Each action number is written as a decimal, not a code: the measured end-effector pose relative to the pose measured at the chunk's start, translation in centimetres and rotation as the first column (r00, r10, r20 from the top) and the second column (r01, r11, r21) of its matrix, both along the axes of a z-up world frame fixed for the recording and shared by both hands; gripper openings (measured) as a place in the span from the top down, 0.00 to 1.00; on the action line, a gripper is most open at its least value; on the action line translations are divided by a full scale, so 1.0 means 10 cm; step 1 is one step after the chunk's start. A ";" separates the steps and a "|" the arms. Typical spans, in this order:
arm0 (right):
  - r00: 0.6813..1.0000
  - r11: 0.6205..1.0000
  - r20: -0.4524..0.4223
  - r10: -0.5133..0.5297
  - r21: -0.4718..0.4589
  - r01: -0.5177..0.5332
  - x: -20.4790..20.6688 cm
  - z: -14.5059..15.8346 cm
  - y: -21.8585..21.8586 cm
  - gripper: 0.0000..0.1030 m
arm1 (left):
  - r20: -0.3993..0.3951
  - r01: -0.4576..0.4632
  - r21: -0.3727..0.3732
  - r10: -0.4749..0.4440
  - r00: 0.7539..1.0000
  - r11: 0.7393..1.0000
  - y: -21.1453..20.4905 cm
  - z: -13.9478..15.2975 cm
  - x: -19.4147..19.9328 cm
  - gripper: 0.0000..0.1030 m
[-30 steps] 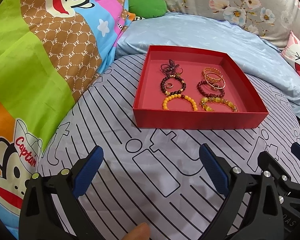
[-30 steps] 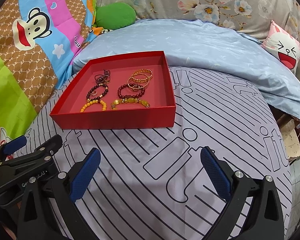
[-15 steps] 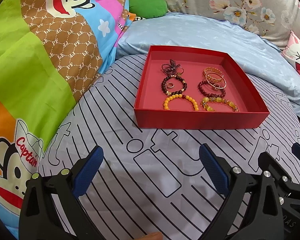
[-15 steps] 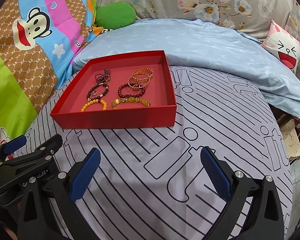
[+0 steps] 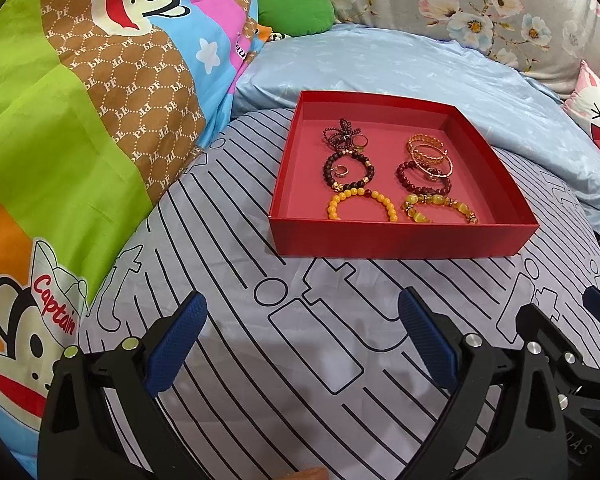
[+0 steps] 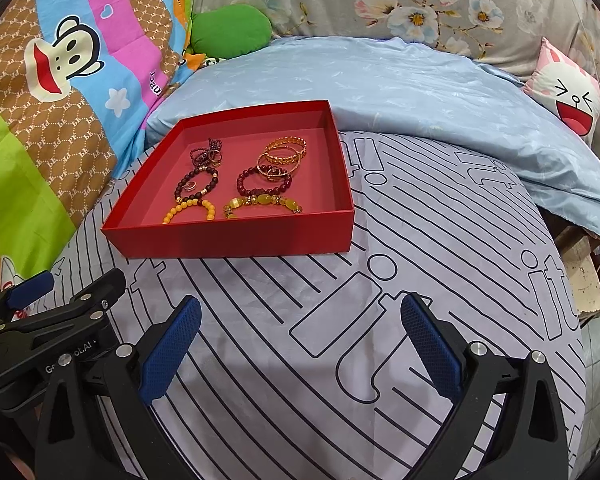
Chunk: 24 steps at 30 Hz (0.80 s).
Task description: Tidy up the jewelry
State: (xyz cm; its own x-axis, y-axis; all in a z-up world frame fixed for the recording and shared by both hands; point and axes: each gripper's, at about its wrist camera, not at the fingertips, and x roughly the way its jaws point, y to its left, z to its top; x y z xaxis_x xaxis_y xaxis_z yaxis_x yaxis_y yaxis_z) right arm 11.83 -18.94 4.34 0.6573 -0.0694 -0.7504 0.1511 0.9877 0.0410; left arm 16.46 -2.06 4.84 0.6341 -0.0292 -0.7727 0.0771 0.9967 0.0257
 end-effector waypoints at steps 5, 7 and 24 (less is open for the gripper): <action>1.000 1.000 -0.001 0.000 0.001 0.000 0.00 0.00 0.00 0.06 | 0.002 0.001 0.001 -0.001 1.000 1.000 0.00 0.01 0.00 0.11; 1.000 1.000 -0.001 0.000 0.001 0.000 0.00 0.00 0.00 0.06 | 0.002 0.001 0.003 -0.001 1.000 1.000 0.00 0.00 0.00 0.11; 1.000 1.000 -0.002 0.001 0.001 -0.001 0.00 0.00 0.01 0.06 | 0.009 -0.007 0.007 0.007 1.000 1.000 0.00 0.01 -0.02 0.13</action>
